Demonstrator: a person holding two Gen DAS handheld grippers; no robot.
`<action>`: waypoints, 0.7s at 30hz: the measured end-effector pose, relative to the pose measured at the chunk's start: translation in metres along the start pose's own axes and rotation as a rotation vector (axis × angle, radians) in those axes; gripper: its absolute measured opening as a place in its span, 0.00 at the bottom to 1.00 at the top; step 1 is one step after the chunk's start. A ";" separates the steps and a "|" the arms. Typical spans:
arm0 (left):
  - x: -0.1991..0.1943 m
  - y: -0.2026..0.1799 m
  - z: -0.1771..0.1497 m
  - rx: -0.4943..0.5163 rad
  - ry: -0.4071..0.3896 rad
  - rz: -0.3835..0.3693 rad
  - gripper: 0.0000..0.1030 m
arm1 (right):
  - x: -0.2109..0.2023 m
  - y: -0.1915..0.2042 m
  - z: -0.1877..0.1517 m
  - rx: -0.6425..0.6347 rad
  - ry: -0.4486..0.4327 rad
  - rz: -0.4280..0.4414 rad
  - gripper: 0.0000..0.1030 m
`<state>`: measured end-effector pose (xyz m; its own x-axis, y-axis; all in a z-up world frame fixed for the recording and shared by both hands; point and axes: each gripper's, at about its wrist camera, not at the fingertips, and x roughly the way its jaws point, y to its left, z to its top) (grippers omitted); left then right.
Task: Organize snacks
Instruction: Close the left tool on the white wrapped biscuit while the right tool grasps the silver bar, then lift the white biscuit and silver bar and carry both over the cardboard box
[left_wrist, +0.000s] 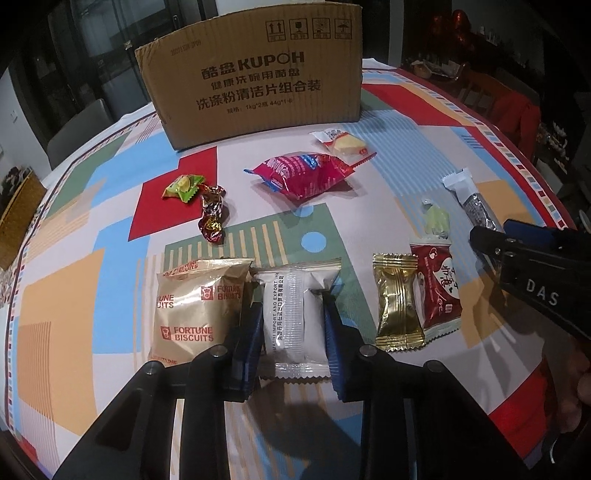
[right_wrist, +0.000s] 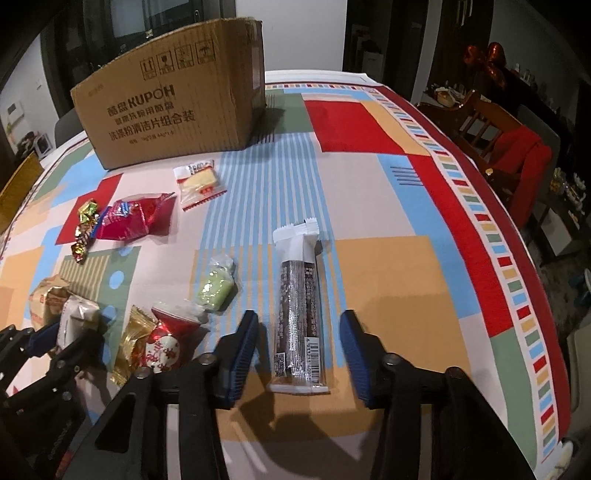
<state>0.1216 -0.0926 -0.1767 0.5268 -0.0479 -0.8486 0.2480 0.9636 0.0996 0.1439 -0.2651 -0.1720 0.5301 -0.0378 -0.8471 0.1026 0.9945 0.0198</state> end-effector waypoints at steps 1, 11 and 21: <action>0.000 0.000 0.000 0.002 -0.002 0.000 0.30 | 0.002 0.000 0.000 0.003 0.004 0.004 0.39; -0.001 0.002 0.003 -0.002 -0.012 -0.004 0.29 | 0.001 0.001 0.001 -0.002 -0.014 0.013 0.19; -0.023 -0.001 0.007 0.003 -0.074 0.001 0.28 | -0.021 -0.004 0.000 0.014 -0.053 0.015 0.19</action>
<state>0.1145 -0.0941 -0.1535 0.5856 -0.0665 -0.8079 0.2499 0.9629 0.1019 0.1327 -0.2683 -0.1543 0.5755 -0.0282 -0.8173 0.1061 0.9935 0.0405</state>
